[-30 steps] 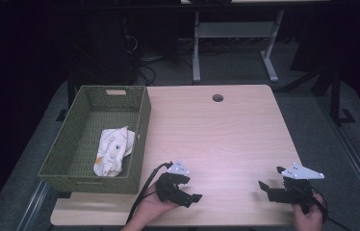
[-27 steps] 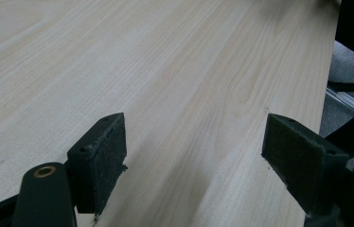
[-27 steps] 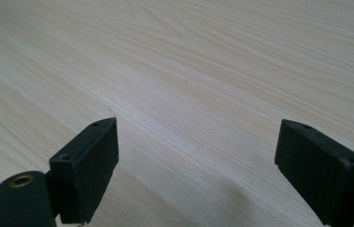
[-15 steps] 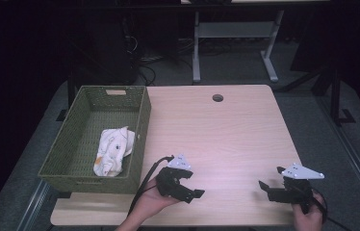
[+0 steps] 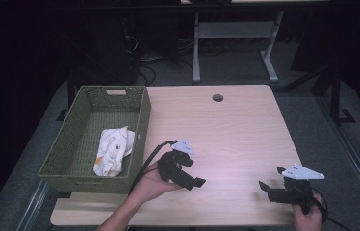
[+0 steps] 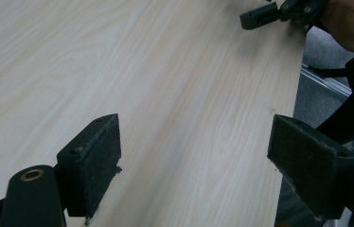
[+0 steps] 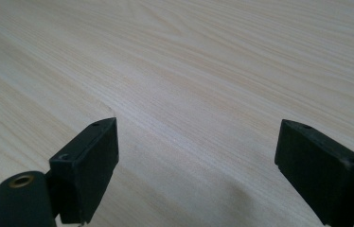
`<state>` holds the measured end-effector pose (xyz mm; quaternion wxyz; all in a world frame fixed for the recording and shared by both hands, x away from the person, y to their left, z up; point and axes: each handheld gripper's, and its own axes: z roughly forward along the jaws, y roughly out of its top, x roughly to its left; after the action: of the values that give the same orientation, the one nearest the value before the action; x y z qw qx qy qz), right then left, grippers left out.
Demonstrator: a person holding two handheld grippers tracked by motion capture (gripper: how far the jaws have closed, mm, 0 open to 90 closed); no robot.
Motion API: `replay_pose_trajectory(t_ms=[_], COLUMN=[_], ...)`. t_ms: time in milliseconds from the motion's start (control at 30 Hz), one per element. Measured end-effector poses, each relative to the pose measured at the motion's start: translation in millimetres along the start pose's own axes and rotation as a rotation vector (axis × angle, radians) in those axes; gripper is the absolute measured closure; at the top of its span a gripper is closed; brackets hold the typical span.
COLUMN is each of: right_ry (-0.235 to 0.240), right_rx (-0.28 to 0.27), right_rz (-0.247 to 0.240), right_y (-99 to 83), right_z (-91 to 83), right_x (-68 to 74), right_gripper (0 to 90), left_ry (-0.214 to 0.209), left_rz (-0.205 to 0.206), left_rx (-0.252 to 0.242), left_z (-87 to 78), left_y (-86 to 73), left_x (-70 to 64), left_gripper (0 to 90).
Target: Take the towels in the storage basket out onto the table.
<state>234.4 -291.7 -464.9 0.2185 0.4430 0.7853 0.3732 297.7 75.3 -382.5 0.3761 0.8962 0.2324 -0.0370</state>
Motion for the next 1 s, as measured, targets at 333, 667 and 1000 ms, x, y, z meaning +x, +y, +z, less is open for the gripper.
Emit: replay_pose_trajectory(t_ms=[333,667,1000], right_ry=[-0.001,-0.001,-0.001], right_rx=[0.002,0.002,0.000], right_rz=[-0.001,-0.001,-0.006], right_y=[-0.1,0.3,0.3], right_z=[0.5,0.6,0.7], right_x=[-0.5,-0.8,0.1], right_gripper=[14.0,14.0,14.0], left_ry=[-0.018,-0.040,-0.056], left_rz=[-0.001,-0.030,-0.063], left_rx=[0.019,0.001,-0.019], left_z=[-24.1,-46.8,-71.9], left_y=[25.9,42.1,45.4], left_x=[13.6,27.5,43.3], left_gripper=[16.5,16.7,16.7])
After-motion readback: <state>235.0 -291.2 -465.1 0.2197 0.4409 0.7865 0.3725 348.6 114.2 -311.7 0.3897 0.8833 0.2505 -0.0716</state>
